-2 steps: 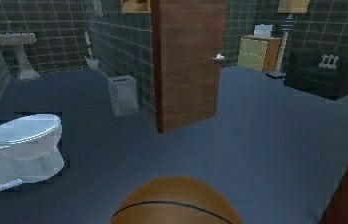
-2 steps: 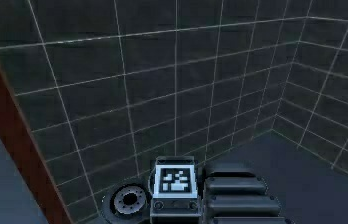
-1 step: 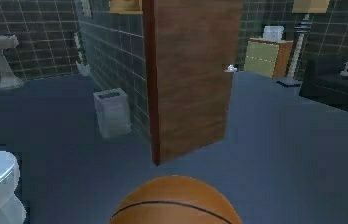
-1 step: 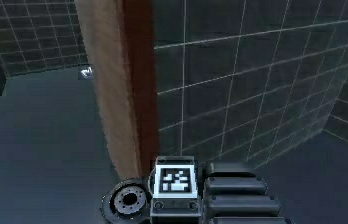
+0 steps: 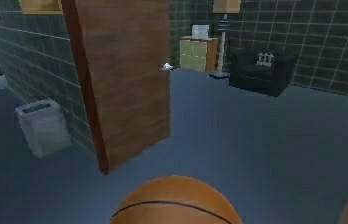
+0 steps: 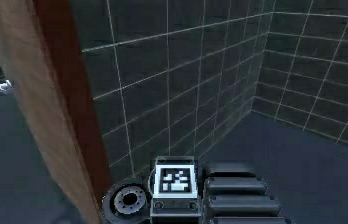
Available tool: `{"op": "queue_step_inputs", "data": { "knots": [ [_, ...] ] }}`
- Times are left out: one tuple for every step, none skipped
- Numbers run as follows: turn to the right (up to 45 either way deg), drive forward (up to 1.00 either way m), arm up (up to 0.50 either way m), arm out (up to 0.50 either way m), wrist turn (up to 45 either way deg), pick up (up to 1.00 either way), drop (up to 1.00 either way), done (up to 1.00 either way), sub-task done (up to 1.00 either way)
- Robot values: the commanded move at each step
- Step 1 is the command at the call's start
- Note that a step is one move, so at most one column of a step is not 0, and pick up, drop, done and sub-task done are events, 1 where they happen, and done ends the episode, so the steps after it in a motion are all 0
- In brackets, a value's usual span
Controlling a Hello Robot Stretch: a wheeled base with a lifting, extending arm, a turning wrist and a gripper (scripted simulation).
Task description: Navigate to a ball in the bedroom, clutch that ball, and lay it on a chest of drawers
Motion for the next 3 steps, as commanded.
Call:
{"op": "queue_step_inputs", "data": {
  "knots": [
    [0.0,0.55,0.0,0.0,0.0,0.0,0.0,0.0,0.0],
    [24.0,0.0,0.0,0.0,0.0,0.0,0.0,0.0,0.0],
    [0.0,1.0,0.0,0.0,0.0,0.0,0.0,0.0,0.0]
  ]
}}
